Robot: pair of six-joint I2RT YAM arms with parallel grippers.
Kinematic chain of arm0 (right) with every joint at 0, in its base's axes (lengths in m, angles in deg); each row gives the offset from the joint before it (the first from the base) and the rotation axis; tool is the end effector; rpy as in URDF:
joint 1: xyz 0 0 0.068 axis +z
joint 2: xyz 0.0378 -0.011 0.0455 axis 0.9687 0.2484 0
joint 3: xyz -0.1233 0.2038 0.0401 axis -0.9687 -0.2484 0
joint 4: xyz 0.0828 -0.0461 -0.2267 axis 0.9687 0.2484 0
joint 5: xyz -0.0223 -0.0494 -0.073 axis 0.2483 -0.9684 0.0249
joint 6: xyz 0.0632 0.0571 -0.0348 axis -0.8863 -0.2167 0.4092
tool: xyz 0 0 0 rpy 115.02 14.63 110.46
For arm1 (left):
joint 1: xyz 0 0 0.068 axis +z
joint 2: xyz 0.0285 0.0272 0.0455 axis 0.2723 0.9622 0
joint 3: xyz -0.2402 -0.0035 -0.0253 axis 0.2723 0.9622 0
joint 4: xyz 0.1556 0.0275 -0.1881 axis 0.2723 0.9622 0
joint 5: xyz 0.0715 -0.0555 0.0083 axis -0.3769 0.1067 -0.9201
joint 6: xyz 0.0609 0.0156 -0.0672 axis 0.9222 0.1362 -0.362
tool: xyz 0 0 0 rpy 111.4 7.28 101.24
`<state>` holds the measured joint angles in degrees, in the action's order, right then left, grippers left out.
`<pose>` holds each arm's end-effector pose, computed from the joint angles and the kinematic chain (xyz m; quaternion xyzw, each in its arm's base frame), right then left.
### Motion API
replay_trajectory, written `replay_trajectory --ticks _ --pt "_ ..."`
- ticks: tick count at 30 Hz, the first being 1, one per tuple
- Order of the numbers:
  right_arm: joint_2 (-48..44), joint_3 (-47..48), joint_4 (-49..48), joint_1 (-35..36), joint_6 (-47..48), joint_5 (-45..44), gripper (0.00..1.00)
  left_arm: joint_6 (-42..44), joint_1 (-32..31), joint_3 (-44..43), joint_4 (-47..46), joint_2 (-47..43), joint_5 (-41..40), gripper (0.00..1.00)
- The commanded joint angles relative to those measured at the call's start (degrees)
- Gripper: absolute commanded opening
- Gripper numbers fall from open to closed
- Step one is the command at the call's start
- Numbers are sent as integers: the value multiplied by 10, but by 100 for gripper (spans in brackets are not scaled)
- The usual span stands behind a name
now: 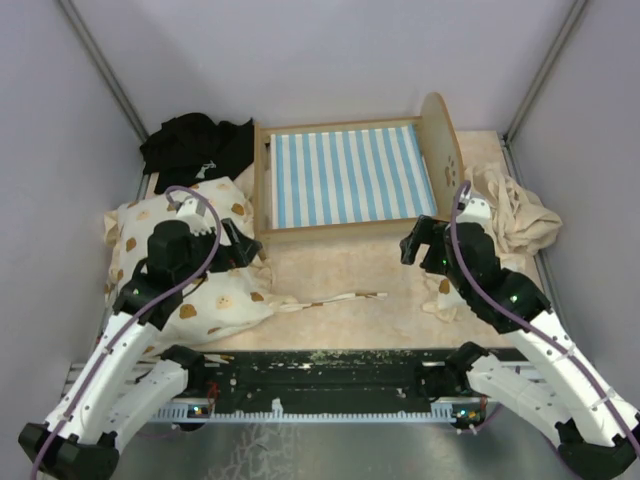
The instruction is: Set up the pet bed
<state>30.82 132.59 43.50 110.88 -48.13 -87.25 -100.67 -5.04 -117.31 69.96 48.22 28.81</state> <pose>0.1674 0.0814 0.2987 0.0803 0.8535 0.1437 0.4945 0.1995 -0.0856 0.2707 -0.0201 0.8374 -0.2661 0.4771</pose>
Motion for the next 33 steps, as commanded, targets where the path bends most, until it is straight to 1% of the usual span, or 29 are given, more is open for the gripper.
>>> replay_trajectory --ticks 1,4,9,13,15,17,23,24,25,26,28,30,31,33 --pt "-22 -2 -21 8 2 -8 87 -21 3 -21 28 11 -51 99" --pt "-31 -7 -27 8 3 -6 87 -46 3 -32 61 27 -103 100" --pt "-33 -11 -33 8 14 3 87 -120 3 -58 156 61 -240 99" --pt "-30 -16 -36 8 18 2 87 -158 3 -66 214 78 -300 99" --pt "-31 -17 -36 8 20 -1 87 -175 3 -61 234 82 -314 99" --pt "-31 -17 -35 8 22 -1 87 -187 3 -45 238 83 -311 99" --pt "-32 -21 -33 8 27 1 87 -233 3 36 215 97 -271 99" --pt "-31 -24 -33 8 26 4 87 -240 3 46 212 103 -266 97" --pt "-30 -25 -32 8 24 9 86 -247 3 53 207 109 -261 89" --pt "-30 -26 -33 8 22 21 84 -250 3 58 201 114 -255 76" --pt "-30 -32 -48 8 19 69 80 -246 3 57 195 121 -239 44" --pt "-28 -43 -75 7 8 113 74 -227 3 47 170 116 -215 6" --pt "-24 -47 -85 8 -6 120 70 -226 3 39 168 110 -205 0" --pt "-9 -53 -108 8 -29 135 67 -234 3 21 169 91 -189 0"
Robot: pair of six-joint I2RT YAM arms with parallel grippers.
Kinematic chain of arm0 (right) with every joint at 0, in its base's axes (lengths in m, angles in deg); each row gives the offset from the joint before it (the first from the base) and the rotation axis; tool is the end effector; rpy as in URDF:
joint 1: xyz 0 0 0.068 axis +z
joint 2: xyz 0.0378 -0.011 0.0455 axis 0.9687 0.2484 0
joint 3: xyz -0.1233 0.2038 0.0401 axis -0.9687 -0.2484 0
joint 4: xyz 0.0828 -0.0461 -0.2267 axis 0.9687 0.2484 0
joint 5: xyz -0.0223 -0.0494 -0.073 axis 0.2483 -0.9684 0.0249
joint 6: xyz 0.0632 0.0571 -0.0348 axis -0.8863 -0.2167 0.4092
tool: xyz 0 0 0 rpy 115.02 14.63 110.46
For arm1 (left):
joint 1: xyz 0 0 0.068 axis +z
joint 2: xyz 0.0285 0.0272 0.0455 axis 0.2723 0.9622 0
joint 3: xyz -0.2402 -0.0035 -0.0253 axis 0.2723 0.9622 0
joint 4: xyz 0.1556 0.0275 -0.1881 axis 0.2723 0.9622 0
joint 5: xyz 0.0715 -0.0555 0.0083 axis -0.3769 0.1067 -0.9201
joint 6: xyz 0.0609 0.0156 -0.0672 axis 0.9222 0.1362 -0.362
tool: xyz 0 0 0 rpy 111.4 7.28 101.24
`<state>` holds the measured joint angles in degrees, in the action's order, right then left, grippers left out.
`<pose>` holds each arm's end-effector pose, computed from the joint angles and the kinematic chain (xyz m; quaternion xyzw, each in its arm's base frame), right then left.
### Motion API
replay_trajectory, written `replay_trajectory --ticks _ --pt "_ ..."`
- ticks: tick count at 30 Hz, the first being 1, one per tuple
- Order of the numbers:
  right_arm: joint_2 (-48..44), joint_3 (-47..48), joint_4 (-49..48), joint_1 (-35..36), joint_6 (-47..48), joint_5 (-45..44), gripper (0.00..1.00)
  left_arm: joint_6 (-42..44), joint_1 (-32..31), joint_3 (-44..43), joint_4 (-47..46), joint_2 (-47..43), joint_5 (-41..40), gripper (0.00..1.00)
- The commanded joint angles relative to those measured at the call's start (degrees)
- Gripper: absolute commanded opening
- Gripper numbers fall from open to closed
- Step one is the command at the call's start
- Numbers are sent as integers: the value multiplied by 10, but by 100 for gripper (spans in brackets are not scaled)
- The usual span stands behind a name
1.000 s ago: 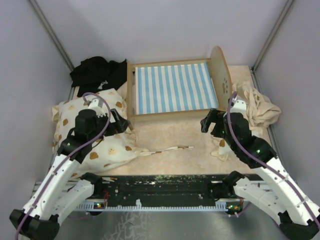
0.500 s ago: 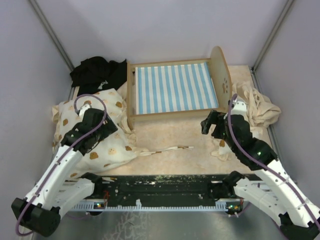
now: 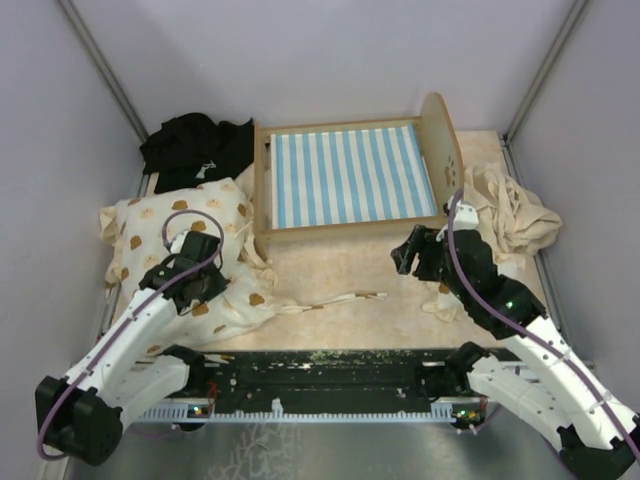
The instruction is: Set up the pet bed
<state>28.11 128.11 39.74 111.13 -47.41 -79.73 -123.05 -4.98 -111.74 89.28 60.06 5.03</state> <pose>0.1626 0.0916 0.2868 0.0426 0.8534 0.2002 0.4793 0.1900 -0.0455 0.1621 -0.2792 0.9154 -0.0256 0.2890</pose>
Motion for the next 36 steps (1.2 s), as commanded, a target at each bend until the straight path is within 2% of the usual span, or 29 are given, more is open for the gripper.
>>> replay_trajectory --ticks 1,5,11,14,18,25,33,35,36 --pt "26 -13 -85 7 -55 68 65 -13 2 -43 -28 -38 58 0" --pt "56 -44 -194 48 -128 78 63 -23 2 -56 -64 -84 106 0" --pt "99 -134 -384 211 -317 -103 67 -66 2 -66 -57 -108 140 0" --pt "152 -172 -516 275 -337 -152 68 -77 2 -68 -60 -109 162 0" --pt "235 -165 -614 313 -314 -157 69 -87 2 -68 -62 -111 180 0" --pt "350 -162 -700 321 -390 -123 70 -105 2 -53 -72 -119 200 0" --pt "437 -101 -676 327 -442 -82 70 -118 2 -30 -86 -133 218 0" --pt "453 -98 -688 329 -443 -80 67 -118 2 -28 -86 -133 220 0" --pt "458 -95 -692 329 -438 -83 63 -118 2 -28 -86 -133 221 0"
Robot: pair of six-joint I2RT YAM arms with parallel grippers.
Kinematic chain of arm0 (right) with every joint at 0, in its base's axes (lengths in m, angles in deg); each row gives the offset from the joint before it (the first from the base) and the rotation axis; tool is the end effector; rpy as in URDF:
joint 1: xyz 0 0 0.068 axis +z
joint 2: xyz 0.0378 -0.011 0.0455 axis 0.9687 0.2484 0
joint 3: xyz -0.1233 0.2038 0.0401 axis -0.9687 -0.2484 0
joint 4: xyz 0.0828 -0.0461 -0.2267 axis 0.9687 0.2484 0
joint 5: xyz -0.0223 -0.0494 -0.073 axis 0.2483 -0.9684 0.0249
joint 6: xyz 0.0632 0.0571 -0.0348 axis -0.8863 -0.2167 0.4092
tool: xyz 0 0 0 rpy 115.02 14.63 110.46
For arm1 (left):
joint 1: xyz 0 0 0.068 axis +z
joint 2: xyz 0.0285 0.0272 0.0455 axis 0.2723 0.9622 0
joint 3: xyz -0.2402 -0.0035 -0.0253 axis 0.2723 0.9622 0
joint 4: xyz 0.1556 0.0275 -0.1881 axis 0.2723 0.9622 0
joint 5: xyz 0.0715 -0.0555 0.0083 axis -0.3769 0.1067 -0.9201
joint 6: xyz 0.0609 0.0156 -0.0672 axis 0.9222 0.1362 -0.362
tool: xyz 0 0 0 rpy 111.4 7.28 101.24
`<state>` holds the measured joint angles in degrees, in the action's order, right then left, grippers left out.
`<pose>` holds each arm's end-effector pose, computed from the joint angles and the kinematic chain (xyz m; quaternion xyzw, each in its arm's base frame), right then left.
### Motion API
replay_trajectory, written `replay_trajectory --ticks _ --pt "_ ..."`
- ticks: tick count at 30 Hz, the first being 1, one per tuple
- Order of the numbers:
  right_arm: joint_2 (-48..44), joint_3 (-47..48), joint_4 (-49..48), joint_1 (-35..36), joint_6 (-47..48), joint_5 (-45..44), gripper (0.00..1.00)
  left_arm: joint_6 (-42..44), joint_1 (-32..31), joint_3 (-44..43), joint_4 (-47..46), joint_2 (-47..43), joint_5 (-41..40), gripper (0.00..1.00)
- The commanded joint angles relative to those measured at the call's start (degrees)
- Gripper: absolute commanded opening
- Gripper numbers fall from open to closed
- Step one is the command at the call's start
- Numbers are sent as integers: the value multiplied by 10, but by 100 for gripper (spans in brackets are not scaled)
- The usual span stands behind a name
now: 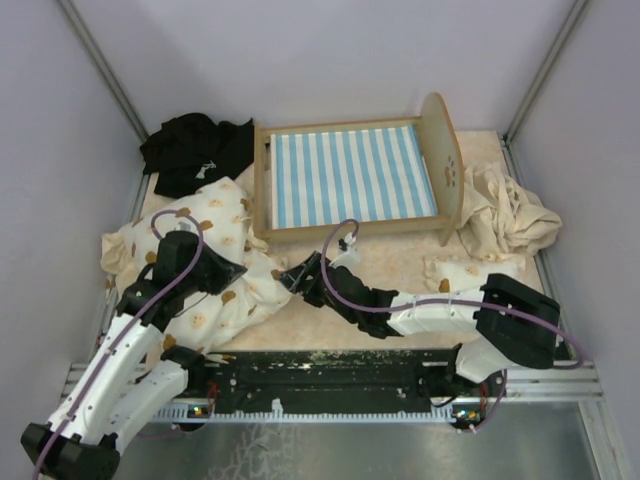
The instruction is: Set up the pet bed
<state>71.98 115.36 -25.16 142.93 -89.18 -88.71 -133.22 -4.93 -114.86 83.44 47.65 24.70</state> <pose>0.1576 0.2938 0.1714 0.1650 0.7941 0.4784 0.3366 0.1821 -0.0723 0.2257 -0.2978 0.8531 -0.2914 0.3141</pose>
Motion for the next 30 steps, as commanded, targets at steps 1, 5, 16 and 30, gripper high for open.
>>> replay_trajectory --ticks 1,5,16,30 --pt "21 34 -45 11 -6 1 51 -17 2 3 -28 -9 26 0" --pt "-29 39 13 11 91 -45 0 -4 2 -7 -30 -7 32 4" --pt "-298 165 542 -23 431 -103 0 237 2 -174 25 51 -59 66" --pt "-356 235 699 -74 569 -204 0 377 3 -227 -11 183 -83 80"
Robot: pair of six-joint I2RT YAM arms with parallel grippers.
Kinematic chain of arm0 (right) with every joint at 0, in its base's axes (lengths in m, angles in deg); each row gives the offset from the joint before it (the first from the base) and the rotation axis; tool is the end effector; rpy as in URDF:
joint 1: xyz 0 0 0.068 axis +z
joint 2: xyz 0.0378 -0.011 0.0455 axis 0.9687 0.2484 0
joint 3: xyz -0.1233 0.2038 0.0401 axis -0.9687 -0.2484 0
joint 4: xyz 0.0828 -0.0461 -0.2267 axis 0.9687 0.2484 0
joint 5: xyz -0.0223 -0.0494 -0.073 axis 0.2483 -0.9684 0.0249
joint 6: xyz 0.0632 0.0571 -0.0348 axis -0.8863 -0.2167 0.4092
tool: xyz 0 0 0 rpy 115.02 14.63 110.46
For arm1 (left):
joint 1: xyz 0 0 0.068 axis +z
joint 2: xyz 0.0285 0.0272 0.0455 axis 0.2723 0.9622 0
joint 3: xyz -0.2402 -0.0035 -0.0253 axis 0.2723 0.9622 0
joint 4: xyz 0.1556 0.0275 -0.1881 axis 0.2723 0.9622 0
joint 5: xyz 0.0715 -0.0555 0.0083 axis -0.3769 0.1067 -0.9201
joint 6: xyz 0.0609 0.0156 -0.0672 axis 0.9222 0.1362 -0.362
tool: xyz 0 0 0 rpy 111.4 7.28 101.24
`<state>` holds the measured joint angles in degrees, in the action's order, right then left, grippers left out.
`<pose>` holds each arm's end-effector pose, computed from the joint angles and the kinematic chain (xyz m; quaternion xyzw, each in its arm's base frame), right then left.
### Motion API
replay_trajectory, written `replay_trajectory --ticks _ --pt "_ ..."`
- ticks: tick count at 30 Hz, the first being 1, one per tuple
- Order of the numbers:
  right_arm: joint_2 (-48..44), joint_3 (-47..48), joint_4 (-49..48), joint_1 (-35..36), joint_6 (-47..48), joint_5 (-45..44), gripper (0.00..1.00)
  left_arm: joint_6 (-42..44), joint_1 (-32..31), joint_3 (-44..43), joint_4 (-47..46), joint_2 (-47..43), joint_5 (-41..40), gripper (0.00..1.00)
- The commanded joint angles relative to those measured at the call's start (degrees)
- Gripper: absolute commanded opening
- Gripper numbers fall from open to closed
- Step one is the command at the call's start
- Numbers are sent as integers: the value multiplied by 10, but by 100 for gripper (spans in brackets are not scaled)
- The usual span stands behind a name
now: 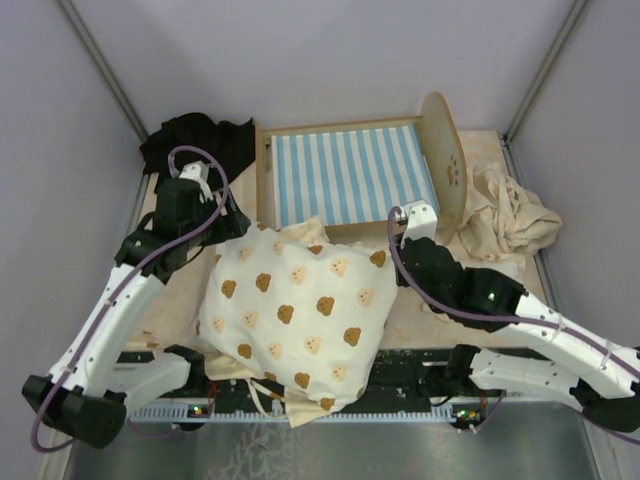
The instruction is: Set up the pet bed
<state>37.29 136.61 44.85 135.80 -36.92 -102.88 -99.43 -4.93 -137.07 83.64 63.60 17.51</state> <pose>0.1387 0.1418 0.3061 -0.1302 0.8407 0.0825 0.5191 0.2331 -0.0805 0.3056 -0.0646 0.8768 -0.1553 0.4505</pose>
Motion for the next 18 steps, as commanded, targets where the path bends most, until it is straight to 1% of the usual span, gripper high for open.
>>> replay_trajectory --ticks 1,2,4,8,9,12,18 --pt "-12 19 -12 -3 54 -63 0 40 3 0 -13 34 -34 82" --pt "-15 15 -23 -3 61 -61 0 39 5 3 -14 41 -48 85" --pt "-17 13 -37 -3 70 -56 0 31 19 6 -16 58 -55 86" --pt "-21 7 -62 -3 88 -48 0 33 55 13 -43 84 -14 87" --pt "-22 7 -68 -3 92 -47 0 34 69 16 -52 90 -1 87" --pt "-23 6 -77 -3 98 -47 0 33 118 18 -76 106 71 89" --pt "-24 6 -91 -3 101 -28 0 18 167 53 -130 132 171 92"
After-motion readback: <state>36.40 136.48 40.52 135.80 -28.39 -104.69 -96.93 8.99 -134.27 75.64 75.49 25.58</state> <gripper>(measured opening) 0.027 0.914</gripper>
